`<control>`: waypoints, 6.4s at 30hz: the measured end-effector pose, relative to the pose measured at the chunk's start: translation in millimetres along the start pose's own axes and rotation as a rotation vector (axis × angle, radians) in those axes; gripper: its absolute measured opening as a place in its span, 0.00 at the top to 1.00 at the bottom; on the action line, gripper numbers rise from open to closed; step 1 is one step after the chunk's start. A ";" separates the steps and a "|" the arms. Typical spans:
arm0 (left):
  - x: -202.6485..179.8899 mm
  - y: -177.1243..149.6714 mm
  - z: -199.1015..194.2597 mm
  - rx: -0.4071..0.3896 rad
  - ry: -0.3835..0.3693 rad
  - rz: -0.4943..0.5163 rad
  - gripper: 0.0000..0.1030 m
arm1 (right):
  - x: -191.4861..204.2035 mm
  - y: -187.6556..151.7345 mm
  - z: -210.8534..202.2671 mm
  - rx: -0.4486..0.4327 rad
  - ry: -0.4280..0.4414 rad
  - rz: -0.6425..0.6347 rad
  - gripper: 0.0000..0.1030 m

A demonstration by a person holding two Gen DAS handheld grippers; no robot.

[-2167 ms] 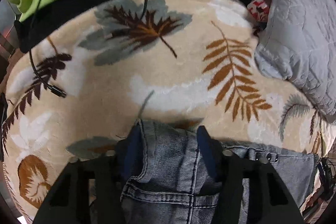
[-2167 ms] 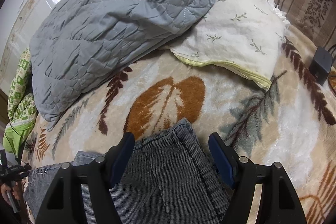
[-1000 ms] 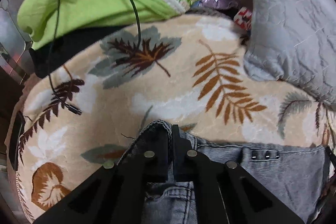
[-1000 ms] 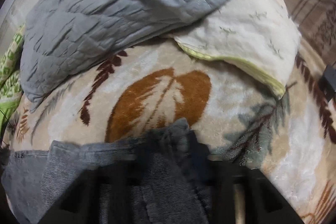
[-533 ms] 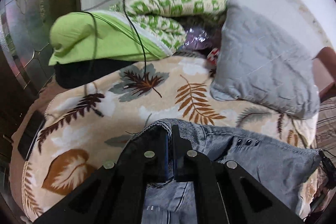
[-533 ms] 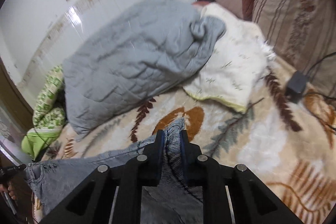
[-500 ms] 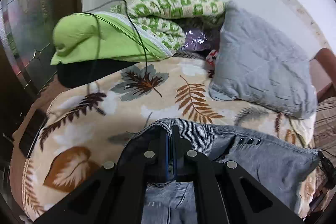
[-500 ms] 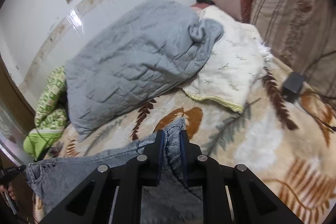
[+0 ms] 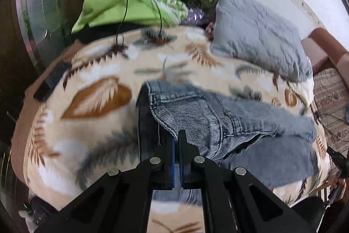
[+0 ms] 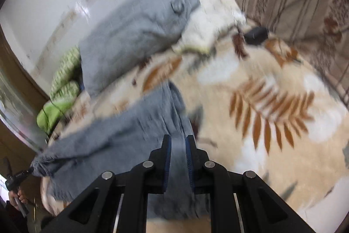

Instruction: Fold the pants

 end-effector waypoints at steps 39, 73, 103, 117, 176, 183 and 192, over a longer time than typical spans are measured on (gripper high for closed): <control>14.4 -5.0 -6.7 -0.041 -0.016 -0.077 0.97 | 37.2 24.7 14.8 -0.051 0.204 -0.013 0.91; -92.4 -25.6 1.8 -0.050 -0.130 0.224 0.57 | -1.5 30.1 49.6 0.231 -0.038 0.125 0.86; -175.7 -56.4 103.8 0.105 -0.025 0.414 0.07 | 83.0 -9.6 164.8 0.298 -0.281 -0.181 0.85; -165.1 -49.8 77.3 -0.013 -0.059 0.324 0.05 | 177.0 -33.6 163.9 0.407 0.088 -0.261 0.72; -156.5 -46.8 88.5 0.038 -0.039 0.398 0.00 | 270.2 -100.4 222.8 0.357 -0.150 -0.892 0.96; -118.0 -34.5 80.6 -0.007 -0.004 0.214 0.00 | 271.6 -85.6 238.3 0.319 -0.184 -0.800 0.96; -127.1 -41.7 90.8 0.045 0.080 0.297 0.00 | 248.5 -44.7 193.2 0.297 -0.011 -0.503 0.95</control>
Point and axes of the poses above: each gripper's, at about its wrist camera, not at the fingertips, and z roughly the way its jaws point, x to its left, y to its top, the point moved 1 cm from there along z, roughly the way its jaws point, and after that the axes turned 9 degrees about z, right-handed, at the moved point
